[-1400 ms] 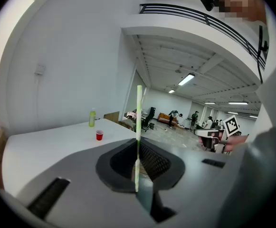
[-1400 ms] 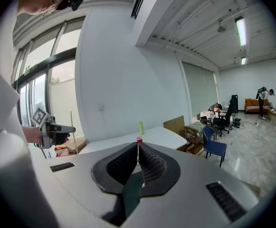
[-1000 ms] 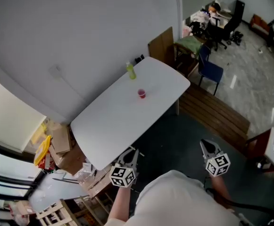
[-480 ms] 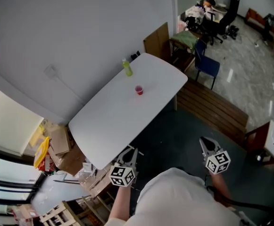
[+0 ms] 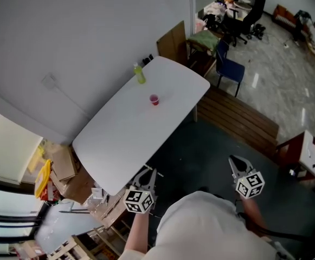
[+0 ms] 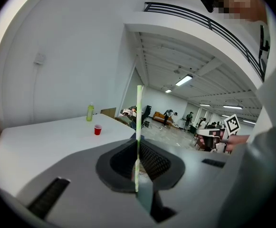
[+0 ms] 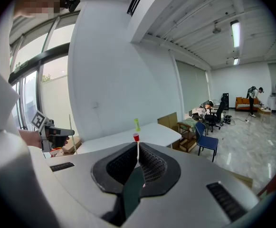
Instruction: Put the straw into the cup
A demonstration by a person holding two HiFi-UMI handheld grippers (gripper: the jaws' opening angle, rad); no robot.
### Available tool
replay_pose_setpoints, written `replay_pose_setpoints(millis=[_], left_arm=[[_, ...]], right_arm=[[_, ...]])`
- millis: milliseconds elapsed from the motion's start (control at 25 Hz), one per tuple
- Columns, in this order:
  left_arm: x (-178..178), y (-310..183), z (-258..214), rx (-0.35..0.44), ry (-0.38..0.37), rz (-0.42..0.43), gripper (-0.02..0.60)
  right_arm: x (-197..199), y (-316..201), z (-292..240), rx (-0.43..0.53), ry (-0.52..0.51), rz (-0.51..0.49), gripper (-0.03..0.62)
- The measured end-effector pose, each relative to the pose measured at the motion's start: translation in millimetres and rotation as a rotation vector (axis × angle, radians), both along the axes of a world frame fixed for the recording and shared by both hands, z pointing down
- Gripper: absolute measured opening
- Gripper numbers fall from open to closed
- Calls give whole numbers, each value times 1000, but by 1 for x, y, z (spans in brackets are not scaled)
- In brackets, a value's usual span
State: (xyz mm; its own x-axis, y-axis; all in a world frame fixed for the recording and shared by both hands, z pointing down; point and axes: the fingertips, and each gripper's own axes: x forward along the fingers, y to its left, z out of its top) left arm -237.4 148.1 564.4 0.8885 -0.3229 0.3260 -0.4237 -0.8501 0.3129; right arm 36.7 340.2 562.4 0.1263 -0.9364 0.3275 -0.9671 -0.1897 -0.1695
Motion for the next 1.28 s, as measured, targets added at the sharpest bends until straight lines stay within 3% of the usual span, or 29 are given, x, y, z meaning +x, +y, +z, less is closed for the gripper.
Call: replay_pose_setpoints(millis=[680, 960, 1280], left_arm=[[-11, -18, 6, 0, 13, 89, 15], [1, -18, 3, 3, 18, 104, 15], [24, -29, 2, -6, 10, 52, 15]], right_arm=[[-37, 10, -2, 14, 2, 104, 37], [-25, 18, 3, 11, -15, 130, 37], [0, -11, 20, -28, -56, 63, 37]])
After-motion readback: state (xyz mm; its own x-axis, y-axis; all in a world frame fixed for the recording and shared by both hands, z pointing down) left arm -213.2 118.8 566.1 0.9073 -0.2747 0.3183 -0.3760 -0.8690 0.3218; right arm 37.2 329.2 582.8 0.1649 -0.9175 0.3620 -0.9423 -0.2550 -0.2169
